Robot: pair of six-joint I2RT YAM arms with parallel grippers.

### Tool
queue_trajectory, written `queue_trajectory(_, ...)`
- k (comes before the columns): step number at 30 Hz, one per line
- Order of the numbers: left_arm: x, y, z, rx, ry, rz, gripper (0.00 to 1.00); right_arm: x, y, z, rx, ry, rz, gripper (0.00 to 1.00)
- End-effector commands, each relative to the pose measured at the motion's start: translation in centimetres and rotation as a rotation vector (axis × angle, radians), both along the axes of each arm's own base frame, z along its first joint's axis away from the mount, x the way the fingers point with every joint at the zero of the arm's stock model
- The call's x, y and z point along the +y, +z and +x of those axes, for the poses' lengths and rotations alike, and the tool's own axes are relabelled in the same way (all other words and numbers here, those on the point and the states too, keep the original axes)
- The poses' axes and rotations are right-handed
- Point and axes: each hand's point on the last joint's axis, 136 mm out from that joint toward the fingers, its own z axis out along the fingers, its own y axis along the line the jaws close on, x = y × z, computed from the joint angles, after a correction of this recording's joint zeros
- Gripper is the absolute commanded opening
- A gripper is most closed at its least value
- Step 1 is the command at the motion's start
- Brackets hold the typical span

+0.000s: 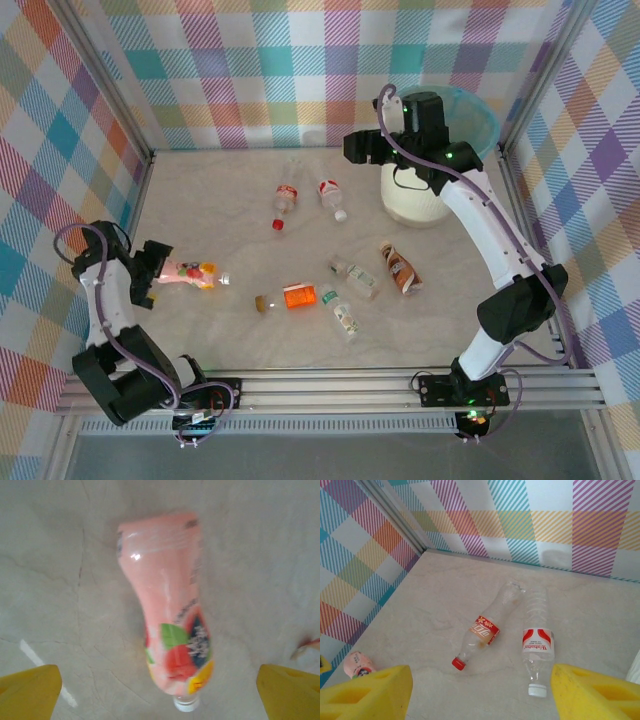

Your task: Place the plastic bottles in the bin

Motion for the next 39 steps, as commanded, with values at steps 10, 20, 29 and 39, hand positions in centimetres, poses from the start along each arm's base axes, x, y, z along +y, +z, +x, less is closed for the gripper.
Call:
queue_trajectory(10,-2.6,-2.4,8.4,-0.004,-0.097,-0.046,1.0,0.5,-1.1,-0.2,0.023,0.036,-0.003,0.73)
queue_trajectory(20,-3.6,-7.7,6.8,0.137,-0.048,-0.088,1.0,0.0,-1.0,-0.4,-0.001,0.026,-0.032,0.74)
queue_trajectory(29,-6.4,-9.5,9.4,0.125,-0.148,-0.134,1.0,0.2,-1.6,-0.4,0.026,0.031,-0.024,0.74)
queue_trajectory(39,-7.2,-6.2,10.3,0.021,-0.193,-0.14,0.69,-0.3,-0.4,-1.0,0.001,0.019,-0.023,0.73)
